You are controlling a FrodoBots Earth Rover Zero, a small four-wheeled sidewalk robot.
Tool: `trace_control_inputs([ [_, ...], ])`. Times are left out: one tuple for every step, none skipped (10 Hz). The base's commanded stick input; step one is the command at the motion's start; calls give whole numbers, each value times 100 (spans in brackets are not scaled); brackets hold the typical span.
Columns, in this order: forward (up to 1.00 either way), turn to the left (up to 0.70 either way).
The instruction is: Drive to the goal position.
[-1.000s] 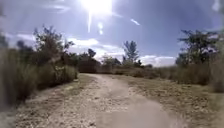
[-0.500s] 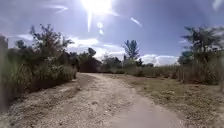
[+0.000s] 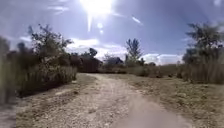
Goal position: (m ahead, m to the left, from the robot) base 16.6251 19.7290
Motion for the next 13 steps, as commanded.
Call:
trace_control_inputs([
  [70, 0],
  [70, 0],
  [70, 0],
  [70, 0],
  [70, 0],
  [70, 0],
  [70, 0],
  [70, 0],
  [70, 0],
  [70, 0],
  [70, 0],
  [70, 0],
  [70, 0],
])
